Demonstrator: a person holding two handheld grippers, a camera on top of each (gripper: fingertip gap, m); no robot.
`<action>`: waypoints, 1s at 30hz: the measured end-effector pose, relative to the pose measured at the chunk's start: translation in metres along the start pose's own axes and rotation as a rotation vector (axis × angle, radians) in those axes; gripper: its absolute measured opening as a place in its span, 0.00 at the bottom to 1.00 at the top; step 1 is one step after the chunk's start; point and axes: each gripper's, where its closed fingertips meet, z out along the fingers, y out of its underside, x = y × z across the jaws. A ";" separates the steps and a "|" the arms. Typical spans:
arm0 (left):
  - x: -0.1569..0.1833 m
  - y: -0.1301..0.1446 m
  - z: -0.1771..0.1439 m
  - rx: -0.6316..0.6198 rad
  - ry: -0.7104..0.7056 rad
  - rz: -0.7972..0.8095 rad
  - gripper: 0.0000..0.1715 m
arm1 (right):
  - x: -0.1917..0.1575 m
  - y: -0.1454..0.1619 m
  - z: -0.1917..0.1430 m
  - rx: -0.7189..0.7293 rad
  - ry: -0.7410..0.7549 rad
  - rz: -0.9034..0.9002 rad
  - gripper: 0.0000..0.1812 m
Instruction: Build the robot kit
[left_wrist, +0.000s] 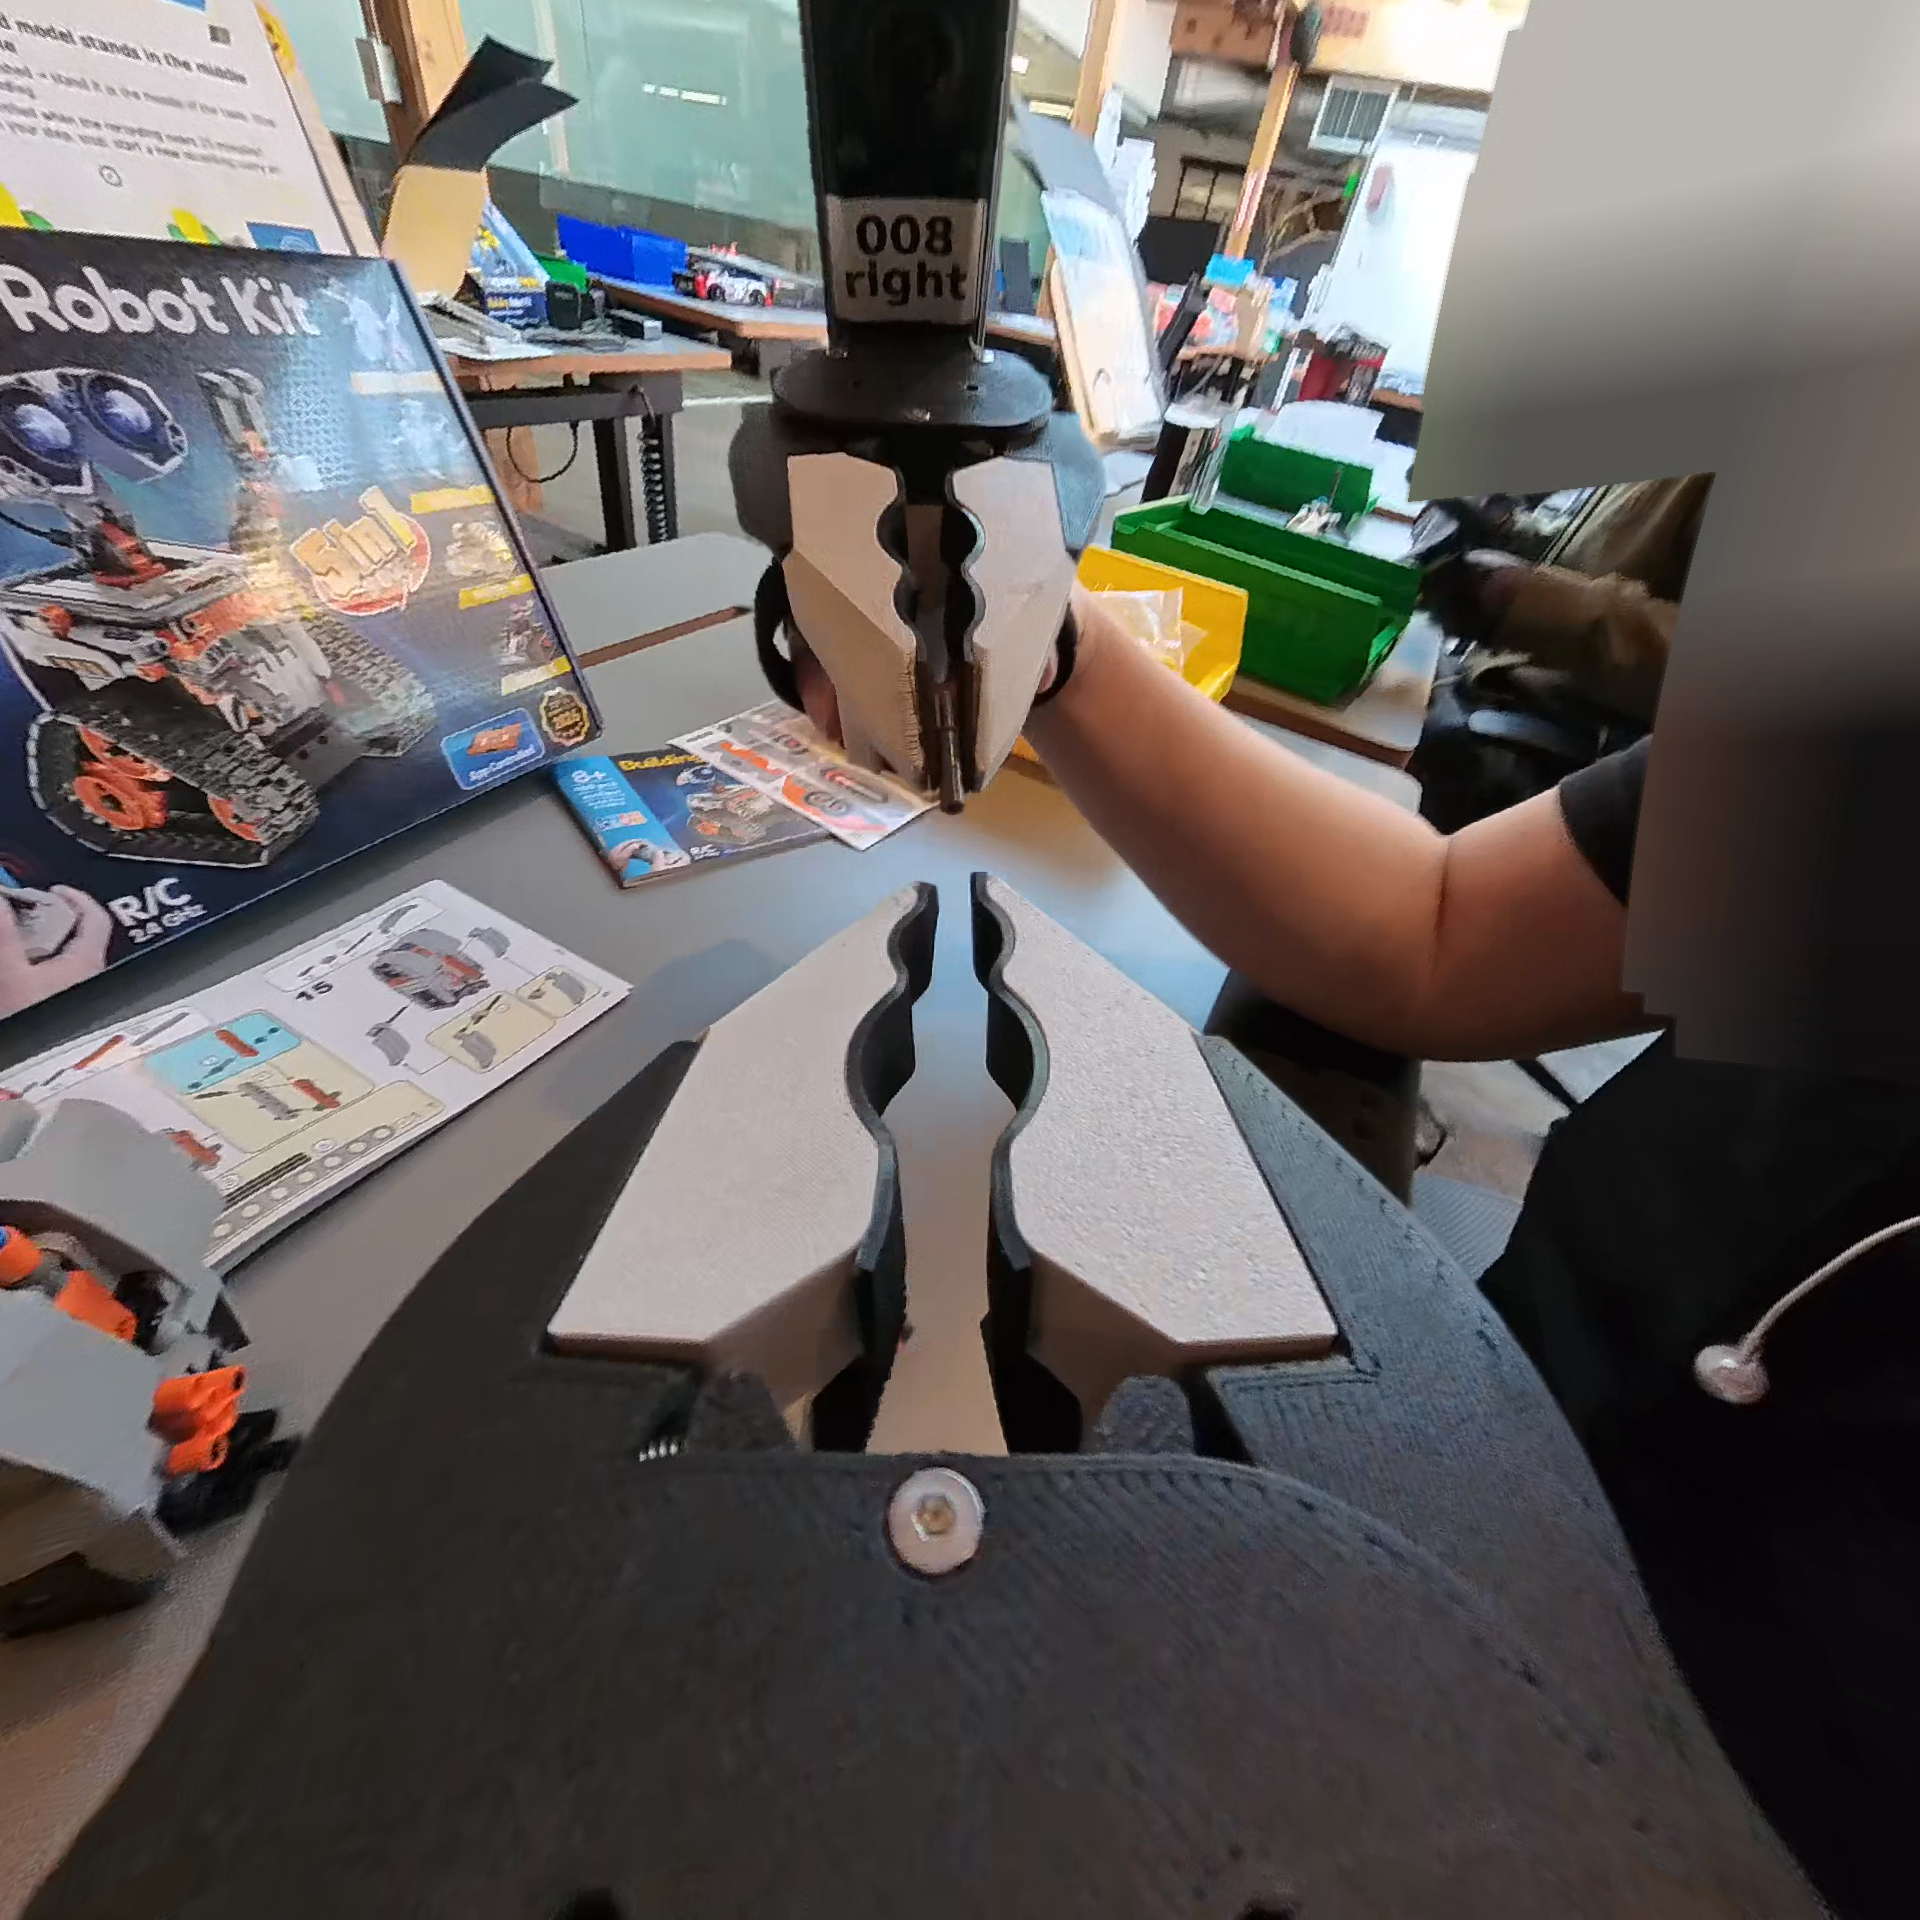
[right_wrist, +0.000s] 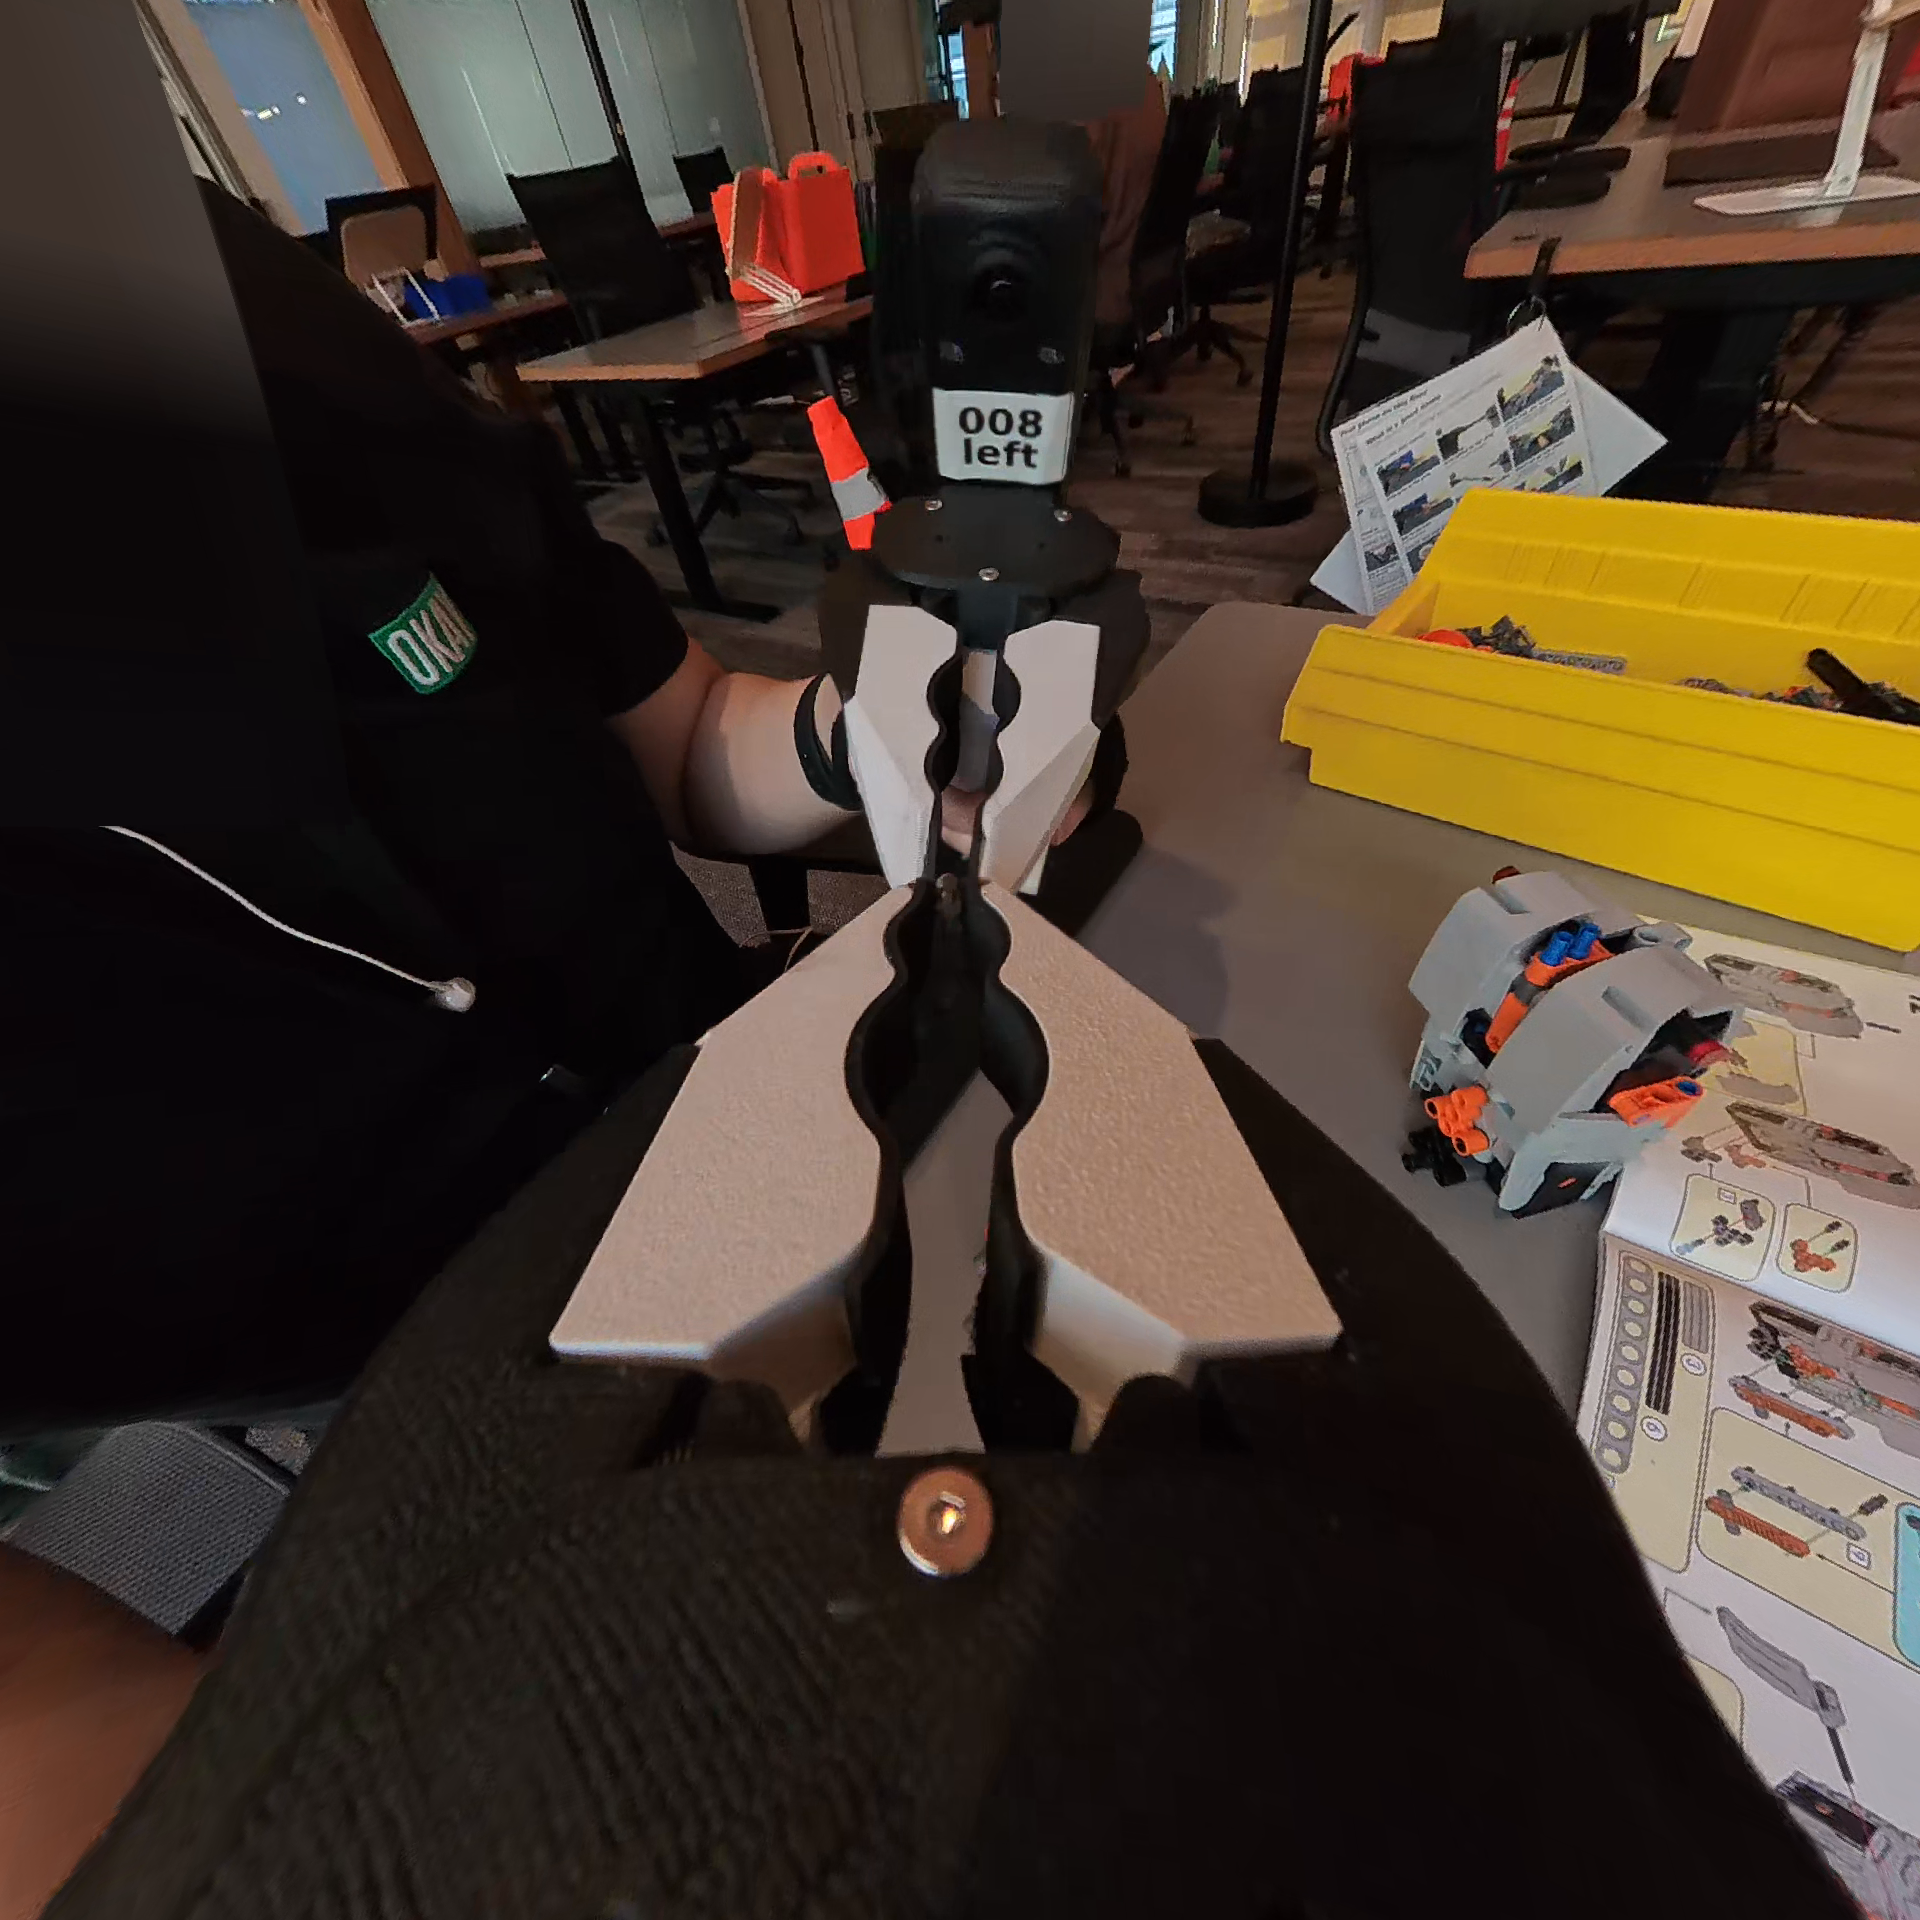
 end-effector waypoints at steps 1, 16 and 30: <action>0.001 -0.003 0.000 0.017 0.017 -0.028 0.02 | 0.000 -0.001 0.000 0.005 0.002 0.000 0.02; -0.002 -0.019 -0.002 0.133 0.120 -0.181 0.01 | 0.002 -0.006 0.006 0.030 0.003 0.012 0.02; 0.027 -0.013 -0.010 -0.032 0.474 -0.539 0.01 | -0.021 -0.003 0.018 -0.008 0.032 -0.409 0.08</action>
